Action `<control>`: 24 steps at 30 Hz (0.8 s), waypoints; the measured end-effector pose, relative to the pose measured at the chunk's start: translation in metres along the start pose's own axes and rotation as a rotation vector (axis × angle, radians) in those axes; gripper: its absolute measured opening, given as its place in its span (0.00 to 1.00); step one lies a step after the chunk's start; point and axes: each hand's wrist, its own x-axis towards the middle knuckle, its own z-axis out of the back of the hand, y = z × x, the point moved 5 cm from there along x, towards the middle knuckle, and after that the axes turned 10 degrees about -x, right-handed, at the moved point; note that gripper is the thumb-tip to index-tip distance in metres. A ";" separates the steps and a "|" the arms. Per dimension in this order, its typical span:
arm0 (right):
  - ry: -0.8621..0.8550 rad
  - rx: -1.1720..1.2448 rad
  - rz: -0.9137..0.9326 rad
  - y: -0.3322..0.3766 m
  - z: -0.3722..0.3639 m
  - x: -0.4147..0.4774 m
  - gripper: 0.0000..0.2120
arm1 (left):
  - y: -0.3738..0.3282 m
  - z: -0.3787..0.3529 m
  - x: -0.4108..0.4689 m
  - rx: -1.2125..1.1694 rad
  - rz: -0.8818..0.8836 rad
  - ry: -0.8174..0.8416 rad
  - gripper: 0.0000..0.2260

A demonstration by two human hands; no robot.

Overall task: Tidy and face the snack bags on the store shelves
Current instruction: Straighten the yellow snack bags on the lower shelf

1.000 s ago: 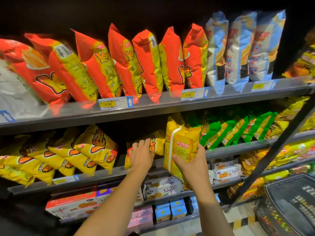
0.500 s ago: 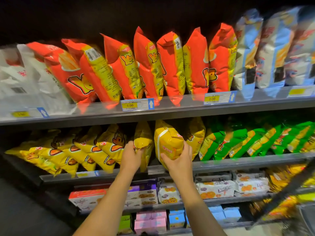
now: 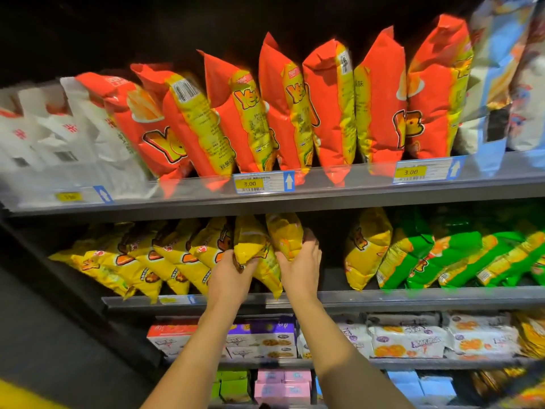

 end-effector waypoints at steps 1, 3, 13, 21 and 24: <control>0.018 -0.001 0.004 0.000 -0.002 0.002 0.30 | 0.001 0.002 -0.001 -0.019 0.002 -0.006 0.18; 0.051 -0.018 0.022 -0.001 -0.006 0.002 0.30 | 0.002 0.006 -0.005 -0.048 0.013 -0.024 0.26; 0.141 -0.076 0.122 -0.025 -0.019 -0.021 0.35 | -0.042 0.015 -0.026 0.275 -0.329 -0.221 0.34; 0.219 -0.097 0.199 -0.025 0.000 -0.016 0.34 | -0.080 -0.024 -0.018 0.599 -0.550 0.062 0.26; 0.239 -0.129 0.251 -0.027 0.021 -0.015 0.33 | -0.080 -0.030 -0.011 0.640 -0.477 0.097 0.22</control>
